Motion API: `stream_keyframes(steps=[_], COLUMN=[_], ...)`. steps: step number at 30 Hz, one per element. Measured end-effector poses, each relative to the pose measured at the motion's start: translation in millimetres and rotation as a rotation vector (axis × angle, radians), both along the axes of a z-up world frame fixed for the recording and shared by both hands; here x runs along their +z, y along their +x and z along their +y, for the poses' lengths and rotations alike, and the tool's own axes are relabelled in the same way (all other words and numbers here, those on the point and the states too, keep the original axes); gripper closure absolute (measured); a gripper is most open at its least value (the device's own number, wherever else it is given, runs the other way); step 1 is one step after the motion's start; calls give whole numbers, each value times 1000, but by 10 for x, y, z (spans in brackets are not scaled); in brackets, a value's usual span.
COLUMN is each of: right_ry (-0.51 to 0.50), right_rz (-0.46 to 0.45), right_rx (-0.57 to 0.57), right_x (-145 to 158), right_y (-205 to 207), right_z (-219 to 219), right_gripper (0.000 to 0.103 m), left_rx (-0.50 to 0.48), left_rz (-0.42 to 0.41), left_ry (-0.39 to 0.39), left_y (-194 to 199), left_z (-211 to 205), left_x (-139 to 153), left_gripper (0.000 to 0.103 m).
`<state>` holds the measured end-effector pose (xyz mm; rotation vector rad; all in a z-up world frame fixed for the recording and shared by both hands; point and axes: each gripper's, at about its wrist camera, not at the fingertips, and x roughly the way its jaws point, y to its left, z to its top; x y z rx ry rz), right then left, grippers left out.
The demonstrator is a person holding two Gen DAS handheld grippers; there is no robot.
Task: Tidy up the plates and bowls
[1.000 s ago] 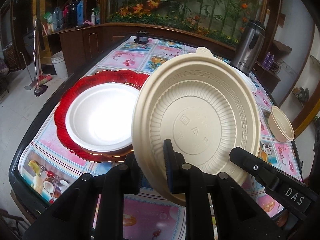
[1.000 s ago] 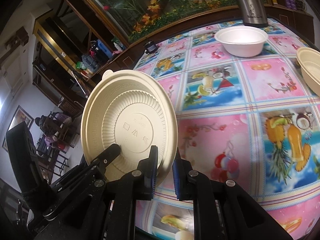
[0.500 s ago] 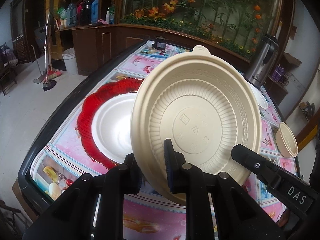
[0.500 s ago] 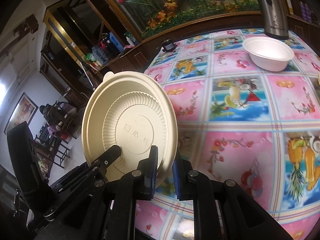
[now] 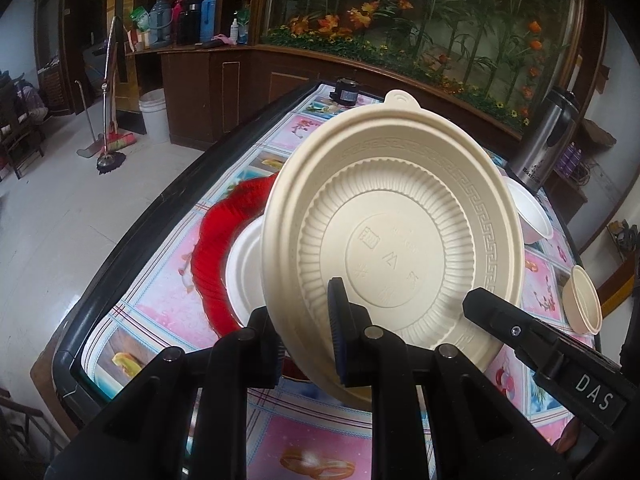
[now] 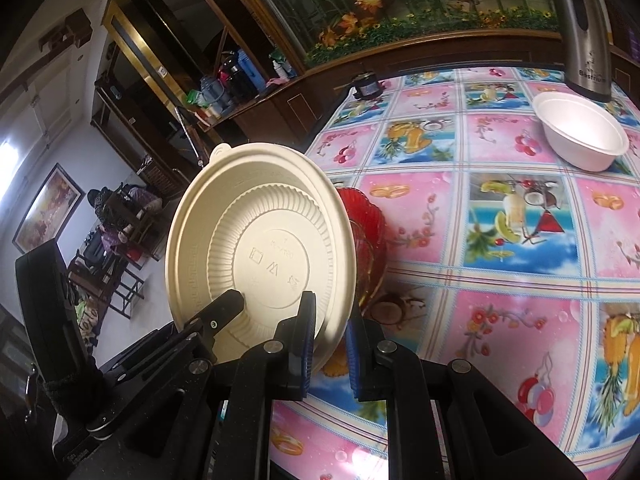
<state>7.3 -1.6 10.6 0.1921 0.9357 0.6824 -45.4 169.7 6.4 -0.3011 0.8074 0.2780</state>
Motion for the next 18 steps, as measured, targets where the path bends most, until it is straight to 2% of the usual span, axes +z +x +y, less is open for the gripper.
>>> stream_keyframes(steps=[11, 18], right_ry=[-9, -12], right_rz=[4, 24], right_rx=[22, 40], right_x=[60, 70], right_y=[156, 256], right_z=[216, 351], right_gripper=[90, 90], left_rx=[23, 39], left_rz=[4, 22], left_ry=[-3, -3], left_y=[123, 157], left_z=[193, 282], left_x=[77, 24], left_gripper=[86, 86])
